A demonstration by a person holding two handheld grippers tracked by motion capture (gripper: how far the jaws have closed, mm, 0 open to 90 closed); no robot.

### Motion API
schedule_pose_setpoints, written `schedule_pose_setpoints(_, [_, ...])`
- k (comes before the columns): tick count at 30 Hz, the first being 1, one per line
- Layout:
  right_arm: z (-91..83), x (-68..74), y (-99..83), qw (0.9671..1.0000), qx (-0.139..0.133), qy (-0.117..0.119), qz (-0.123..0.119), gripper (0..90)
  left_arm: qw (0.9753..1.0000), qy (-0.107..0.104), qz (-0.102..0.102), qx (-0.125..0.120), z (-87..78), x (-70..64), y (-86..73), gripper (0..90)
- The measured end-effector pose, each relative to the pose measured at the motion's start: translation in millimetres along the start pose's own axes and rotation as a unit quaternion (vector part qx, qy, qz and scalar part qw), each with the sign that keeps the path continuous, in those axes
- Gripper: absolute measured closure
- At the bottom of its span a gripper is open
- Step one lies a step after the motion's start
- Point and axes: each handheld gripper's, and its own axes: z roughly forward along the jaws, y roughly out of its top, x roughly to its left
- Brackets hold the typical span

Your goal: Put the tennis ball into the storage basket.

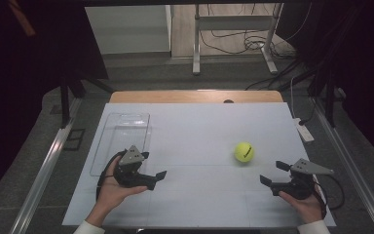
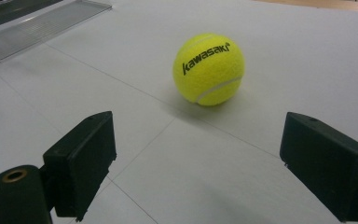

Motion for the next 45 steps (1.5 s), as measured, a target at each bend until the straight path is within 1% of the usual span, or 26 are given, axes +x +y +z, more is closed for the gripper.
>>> schedule_pose_setpoints(10, [0.0, 0.1, -0.2, 1.0000, 0.000, 0.000, -0.001, 10.8, 0.9999, -0.010, 0.011, 0.005, 6.4, -4.2, 8.3, 9.1])
schedule_pose_setpoints(24, [0.5, -0.2, -0.8, 1.0000, 0.001, 0.000, -0.001, 10.8, 0.9997, -0.016, 0.017, 0.011, 15.0, -5.6, 14.8, 9.3])
schedule_pose_setpoints(45, [1.0, -0.3, -1.5, 1.0000, 0.004, -0.001, -0.001, 10.8, 0.9987, -0.029, 0.038, 0.020, 30.4, -12.5, 30.0, 9.3])
